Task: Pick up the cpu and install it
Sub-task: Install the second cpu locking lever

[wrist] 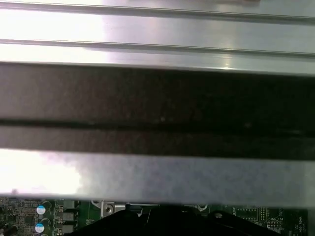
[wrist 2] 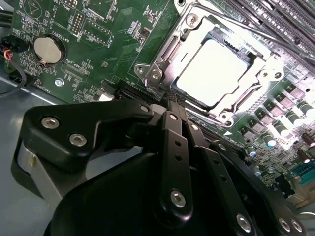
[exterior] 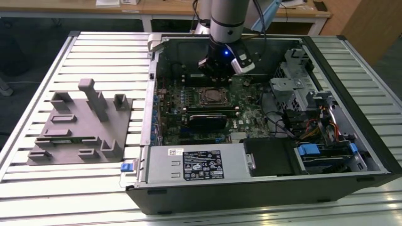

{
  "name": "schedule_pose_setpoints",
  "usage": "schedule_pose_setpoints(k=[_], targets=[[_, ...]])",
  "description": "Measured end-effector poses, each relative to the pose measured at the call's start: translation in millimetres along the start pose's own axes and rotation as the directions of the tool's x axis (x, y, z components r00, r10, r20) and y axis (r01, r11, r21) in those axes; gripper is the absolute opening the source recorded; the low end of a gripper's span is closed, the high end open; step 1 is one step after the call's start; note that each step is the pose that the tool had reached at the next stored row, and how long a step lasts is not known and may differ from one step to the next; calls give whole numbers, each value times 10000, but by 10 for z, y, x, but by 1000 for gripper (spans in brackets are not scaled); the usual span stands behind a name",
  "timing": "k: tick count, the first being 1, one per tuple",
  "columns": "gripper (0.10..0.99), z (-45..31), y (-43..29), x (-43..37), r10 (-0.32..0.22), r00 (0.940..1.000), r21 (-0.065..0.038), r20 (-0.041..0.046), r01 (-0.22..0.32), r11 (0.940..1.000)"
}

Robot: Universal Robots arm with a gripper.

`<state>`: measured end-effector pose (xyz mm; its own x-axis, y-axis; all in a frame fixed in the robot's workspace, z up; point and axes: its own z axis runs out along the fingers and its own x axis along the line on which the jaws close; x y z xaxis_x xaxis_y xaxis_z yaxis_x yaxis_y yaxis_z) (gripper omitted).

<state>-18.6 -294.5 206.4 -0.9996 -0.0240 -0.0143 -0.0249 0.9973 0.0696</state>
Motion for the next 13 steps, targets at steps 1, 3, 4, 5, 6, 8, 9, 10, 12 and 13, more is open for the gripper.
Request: schedule_pose_setpoints(k=[1,3,4,5,6,8,9,10,12,13], targets=[[106,0,-5,0,1,10000,1,0,-1,10000],[106,-1,-17,1,0,10000,1,-1,0,10000],[106,-2,-26,1,0,10000,0,0,0,10000],[106,-2,-32,1,1,10000,0,0,-1,10000],[106,-2,-34,1,1,10000,-2,1,-1,10000],[106,-8,-35,1,2,10000,3,-2,-2,10000],[106,-19,-34,1,1,10000,1,0,-1,10000],[106,-37,-33,1,1,10000,1,-1,-1,10000],[106,-92,-29,0,1,10000,1,0,-1,10000],[106,-124,-27,-1,1,10000,2,-1,-1,10000]])
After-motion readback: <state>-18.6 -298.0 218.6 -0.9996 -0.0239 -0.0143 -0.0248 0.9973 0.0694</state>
